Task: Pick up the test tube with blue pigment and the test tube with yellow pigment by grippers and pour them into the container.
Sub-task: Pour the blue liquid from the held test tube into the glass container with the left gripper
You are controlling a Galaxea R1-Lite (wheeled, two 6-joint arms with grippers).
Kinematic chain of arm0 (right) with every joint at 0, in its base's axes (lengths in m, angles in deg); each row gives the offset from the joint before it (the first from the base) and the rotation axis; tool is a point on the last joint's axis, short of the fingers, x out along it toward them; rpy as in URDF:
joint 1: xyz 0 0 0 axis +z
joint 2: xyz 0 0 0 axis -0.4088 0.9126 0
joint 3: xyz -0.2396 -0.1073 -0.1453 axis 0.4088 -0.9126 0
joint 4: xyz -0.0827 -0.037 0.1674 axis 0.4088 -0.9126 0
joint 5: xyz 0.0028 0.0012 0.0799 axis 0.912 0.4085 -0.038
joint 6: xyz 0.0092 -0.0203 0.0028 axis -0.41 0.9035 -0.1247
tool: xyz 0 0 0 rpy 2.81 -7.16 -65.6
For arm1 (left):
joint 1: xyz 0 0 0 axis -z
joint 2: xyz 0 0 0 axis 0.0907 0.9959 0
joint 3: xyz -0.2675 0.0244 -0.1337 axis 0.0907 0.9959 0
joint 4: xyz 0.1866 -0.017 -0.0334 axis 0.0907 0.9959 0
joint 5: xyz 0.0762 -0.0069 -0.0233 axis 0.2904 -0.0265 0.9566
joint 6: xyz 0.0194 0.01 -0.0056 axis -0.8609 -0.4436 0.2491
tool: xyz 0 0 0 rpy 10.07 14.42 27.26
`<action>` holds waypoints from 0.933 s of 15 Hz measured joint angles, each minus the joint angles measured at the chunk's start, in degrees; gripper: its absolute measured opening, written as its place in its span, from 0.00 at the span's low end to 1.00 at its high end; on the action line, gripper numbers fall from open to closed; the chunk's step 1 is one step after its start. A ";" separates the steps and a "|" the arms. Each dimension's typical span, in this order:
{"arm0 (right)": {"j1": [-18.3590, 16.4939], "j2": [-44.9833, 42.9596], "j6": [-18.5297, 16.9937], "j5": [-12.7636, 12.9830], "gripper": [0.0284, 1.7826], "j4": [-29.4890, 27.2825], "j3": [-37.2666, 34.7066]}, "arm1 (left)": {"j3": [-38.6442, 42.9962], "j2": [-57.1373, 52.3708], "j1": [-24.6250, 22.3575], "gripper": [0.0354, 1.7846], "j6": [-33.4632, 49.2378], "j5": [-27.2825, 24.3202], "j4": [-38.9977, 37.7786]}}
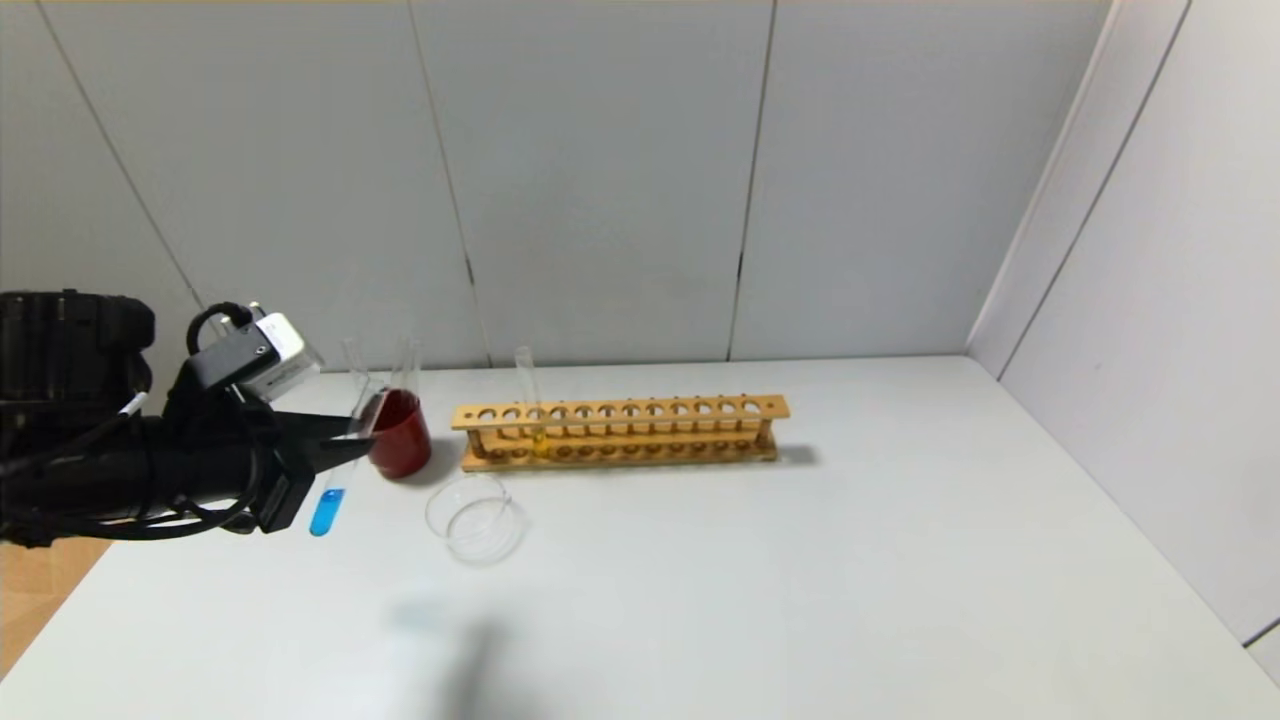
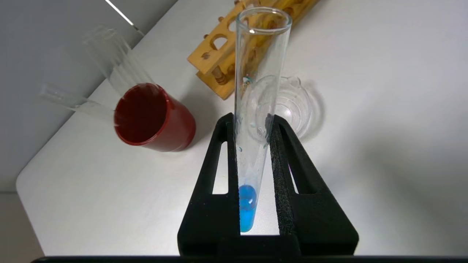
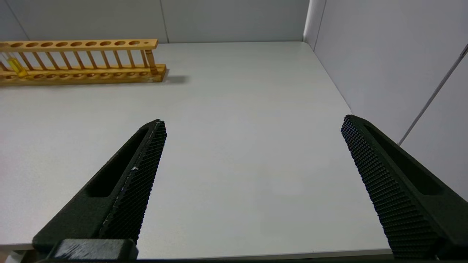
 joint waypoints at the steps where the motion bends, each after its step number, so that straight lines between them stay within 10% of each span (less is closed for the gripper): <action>1: 0.00 0.00 0.00 0.02 0.98 0.00 0.00 | 0.00 1.01 0.55 0.16 -1.46 1.60 -0.04; 14: 0.00 0.00 0.00 0.02 0.98 0.00 0.00 | -3.28 11.57 0.27 0.16 -16.38 12.12 -0.23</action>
